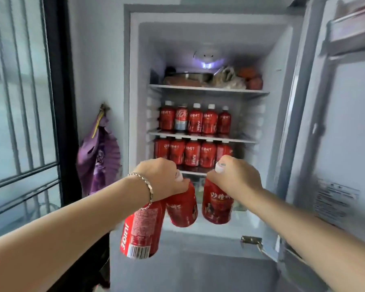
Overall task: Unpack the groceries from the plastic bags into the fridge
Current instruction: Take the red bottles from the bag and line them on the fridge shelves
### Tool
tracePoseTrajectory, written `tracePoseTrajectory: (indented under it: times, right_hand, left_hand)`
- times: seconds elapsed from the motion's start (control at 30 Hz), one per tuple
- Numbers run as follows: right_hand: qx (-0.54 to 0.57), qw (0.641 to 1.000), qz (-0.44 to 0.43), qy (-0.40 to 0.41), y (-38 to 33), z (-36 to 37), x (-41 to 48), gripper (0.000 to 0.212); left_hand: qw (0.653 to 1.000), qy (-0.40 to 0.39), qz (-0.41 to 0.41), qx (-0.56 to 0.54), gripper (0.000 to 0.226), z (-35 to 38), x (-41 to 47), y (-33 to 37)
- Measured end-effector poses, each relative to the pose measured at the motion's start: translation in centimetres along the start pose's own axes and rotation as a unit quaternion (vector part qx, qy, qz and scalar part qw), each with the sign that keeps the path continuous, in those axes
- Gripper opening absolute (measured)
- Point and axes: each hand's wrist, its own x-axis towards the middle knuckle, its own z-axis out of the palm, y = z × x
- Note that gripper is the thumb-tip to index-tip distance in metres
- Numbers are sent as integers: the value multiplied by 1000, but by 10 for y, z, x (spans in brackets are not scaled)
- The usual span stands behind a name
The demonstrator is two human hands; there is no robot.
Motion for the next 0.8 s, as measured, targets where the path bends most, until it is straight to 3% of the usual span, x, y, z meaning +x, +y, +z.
tracePoseTrajectory:
  times: [0.17, 0.3, 0.47, 0.63, 0.73, 0.8]
  right_hand:
    - [47, 990, 4, 135, 31, 8, 114, 21]
    - [144, 955, 25, 259, 47, 1, 201, 21]
    - [144, 952, 74, 260, 71, 16, 287, 21]
    - [82, 953, 125, 264, 89, 38, 336, 28]
    - [24, 959, 145, 244, 94, 50, 355, 46]
    - [-8, 967, 173, 186, 98, 59, 365, 68]
  left_hand:
    - [999, 45, -2, 21, 38, -10, 103, 9]
    - [992, 120, -15, 23, 45, -25, 173, 4]
    - [982, 185, -17, 23, 42, -46, 252, -15]
    - [982, 181, 14, 49, 37, -46, 312, -35]
    - [980, 177, 36, 78, 36, -39, 335, -45]
    - [980, 169, 48, 95, 36, -33, 346, -50]
